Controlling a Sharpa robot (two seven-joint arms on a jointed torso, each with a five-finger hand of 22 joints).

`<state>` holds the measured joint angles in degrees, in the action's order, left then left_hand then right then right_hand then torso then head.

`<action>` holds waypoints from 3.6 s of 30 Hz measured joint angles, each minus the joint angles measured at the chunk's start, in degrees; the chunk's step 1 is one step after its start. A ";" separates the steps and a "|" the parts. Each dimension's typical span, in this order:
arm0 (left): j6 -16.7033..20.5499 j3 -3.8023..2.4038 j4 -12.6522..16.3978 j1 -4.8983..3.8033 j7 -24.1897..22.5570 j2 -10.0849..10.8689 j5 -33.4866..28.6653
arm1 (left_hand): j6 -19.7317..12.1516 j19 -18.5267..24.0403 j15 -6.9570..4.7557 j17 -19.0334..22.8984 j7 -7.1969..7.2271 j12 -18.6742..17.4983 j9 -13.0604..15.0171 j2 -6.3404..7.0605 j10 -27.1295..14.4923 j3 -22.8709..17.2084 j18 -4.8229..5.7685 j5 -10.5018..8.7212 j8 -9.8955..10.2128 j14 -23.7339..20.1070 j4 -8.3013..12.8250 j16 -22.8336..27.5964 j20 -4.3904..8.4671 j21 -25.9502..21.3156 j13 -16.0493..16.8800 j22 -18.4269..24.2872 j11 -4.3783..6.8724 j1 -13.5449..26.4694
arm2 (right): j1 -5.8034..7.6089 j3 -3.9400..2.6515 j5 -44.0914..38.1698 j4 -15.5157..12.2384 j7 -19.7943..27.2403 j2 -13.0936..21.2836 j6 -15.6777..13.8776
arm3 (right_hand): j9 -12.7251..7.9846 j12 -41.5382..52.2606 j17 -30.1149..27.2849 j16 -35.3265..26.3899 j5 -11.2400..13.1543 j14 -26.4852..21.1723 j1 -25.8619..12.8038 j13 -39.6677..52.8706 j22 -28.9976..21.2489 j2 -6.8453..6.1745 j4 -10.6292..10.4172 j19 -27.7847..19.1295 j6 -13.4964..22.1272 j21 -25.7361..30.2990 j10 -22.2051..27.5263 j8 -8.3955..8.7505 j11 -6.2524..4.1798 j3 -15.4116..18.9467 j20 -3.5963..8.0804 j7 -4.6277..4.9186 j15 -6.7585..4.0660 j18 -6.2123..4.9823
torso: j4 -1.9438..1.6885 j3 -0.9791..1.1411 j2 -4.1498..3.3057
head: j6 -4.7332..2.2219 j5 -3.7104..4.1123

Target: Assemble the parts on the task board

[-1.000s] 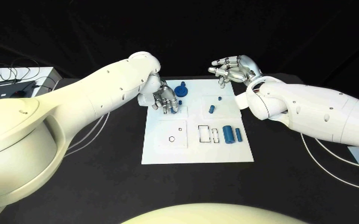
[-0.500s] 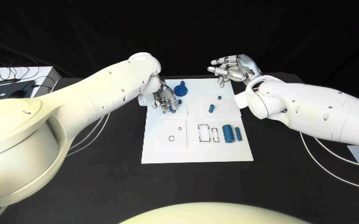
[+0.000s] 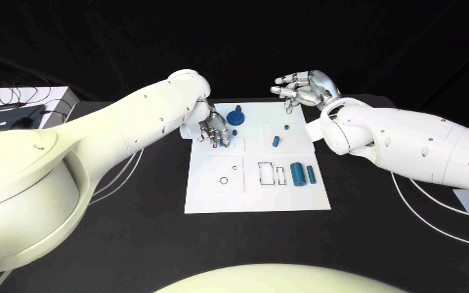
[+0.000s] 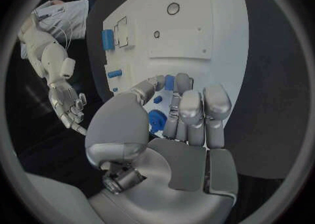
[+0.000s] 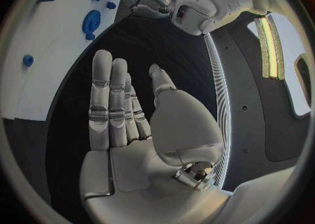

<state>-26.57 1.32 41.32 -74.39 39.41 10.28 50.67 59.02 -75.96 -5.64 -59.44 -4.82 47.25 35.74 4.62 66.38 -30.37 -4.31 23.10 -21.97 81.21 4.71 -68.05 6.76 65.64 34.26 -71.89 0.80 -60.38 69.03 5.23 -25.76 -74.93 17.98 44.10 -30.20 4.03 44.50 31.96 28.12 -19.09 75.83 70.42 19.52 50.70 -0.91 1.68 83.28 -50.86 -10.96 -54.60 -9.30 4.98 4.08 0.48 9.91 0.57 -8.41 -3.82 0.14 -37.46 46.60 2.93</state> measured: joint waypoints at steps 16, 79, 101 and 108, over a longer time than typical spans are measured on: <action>0.00 0.04 -0.27 0.30 -0.40 -0.32 0.15 | 0.03 0.00 0.01 -0.07 0.04 -0.01 0.71 0.00 0.11 0.00 0.00 -0.21 0.38 -0.01 0.00 0.00 0.00 0.00 0.16 0.01 -0.08 0.00 | 0.00 0.00 -0.04 0.05 0.00 -0.13 0.02 | 0.00 0.00 0.00 0.00 0.00 0.00 0.00 0.00 -0.01 0.00 0.00 0.00 -0.01 0.00 -0.06 0.00 0.06 0.01 0.00 -0.02 0.00 0.09 | -0.03 -0.02 0.01 | 0.14 0.07; 4.79 0.05 -0.83 0.65 -2.10 -0.76 0.87 | 0.58 0.00 0.11 0.08 0.23 -0.04 0.75 0.23 0.58 -0.87 -0.01 -0.61 0.65 0.08 -0.28 -0.22 -0.01 -0.01 0.37 0.24 0.02 -0.23 | 0.01 0.00 -0.13 0.23 0.01 -0.39 0.14 | 0.00 0.00 0.00 0.00 0.00 0.00 0.00 0.01 0.00 0.00 -0.01 0.00 -0.03 0.00 0.05 0.00 -0.05 0.01 0.00 0.21 0.00 0.07 | -0.03 -0.01 0.07 | 0.51 0.09; 6.57 -0.03 -1.05 0.93 -2.50 -0.94 0.83 | 1.13 0.00 0.12 0.22 0.77 -0.04 2.83 0.23 0.59 -0.86 0.00 -0.87 0.66 0.09 -0.28 0.00 0.00 -0.01 0.35 0.39 0.03 -0.23 | 0.01 0.00 -0.15 0.18 0.00 -0.37 0.16 | 0.00 0.00 0.01 0.00 0.00 0.00 0.00 0.01 0.08 0.00 -0.01 0.00 -0.03 0.00 0.04 0.00 -0.04 0.01 0.00 0.19 0.00 -0.46 | 0.00 -0.02 0.04 | 0.59 0.08; 7.52 -0.03 -0.40 0.99 -2.62 -0.67 0.90 | 1.22 0.00 0.12 0.27 0.86 -0.04 2.71 0.23 0.58 -0.86 0.00 -1.07 0.76 0.08 -0.27 0.00 -0.01 -0.24 0.34 0.44 0.03 -0.23 | 0.01 0.00 -0.16 0.18 0.00 -0.35 0.19 | 0.00 0.00 0.01 0.00 0.00 0.00 0.00 0.00 0.08 0.00 -0.01 0.00 -0.09 0.00 0.04 0.00 -0.04 0.01 0.00 0.12 0.00 -0.45 | 0.00 -0.02 0.04 | 0.61 0.15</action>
<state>-19.05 1.29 40.92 -73.41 36.78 9.61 51.56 60.24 -75.95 -5.52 -59.16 -3.96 47.20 38.45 4.84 66.97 -31.23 -4.32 22.03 -21.21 81.30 4.43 -68.05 6.75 65.39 34.60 -71.46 0.83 -60.61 69.03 5.22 -25.91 -74.74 17.97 43.75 -30.01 4.03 44.50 31.96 28.12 -19.08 75.83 70.42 19.52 50.78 -0.91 1.66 83.29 -50.95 -10.96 -54.56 -9.30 4.94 4.09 0.48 10.03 0.57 -8.86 -3.82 0.12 -37.42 47.21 3.08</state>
